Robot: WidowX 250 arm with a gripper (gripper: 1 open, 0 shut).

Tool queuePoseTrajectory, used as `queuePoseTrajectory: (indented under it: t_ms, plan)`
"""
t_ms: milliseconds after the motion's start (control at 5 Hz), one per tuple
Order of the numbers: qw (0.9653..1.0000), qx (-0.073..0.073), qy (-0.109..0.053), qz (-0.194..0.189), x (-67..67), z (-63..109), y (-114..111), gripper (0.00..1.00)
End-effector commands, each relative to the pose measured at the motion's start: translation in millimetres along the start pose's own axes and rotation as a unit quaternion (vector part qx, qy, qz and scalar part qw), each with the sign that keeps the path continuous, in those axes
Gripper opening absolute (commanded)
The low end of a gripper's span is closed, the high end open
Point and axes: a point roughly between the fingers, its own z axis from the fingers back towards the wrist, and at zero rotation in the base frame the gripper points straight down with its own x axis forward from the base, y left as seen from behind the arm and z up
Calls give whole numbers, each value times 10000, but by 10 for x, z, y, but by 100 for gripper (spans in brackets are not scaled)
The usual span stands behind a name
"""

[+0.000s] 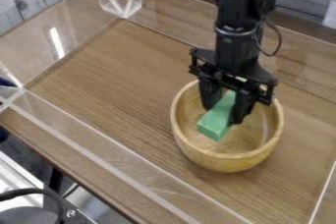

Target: Put the green block in the brown bowl

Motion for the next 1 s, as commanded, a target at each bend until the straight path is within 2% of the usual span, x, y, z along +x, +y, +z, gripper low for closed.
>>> queuePoseTrajectory:
  t_ms: [0,600,800]
  plan:
    - [9999,-10,-161,-46,60,69,-26,0]
    - [9999,-33,-87,-57,61,41,-30,0]
    - [10000,-39,-69,-59,58,66,-36,100]
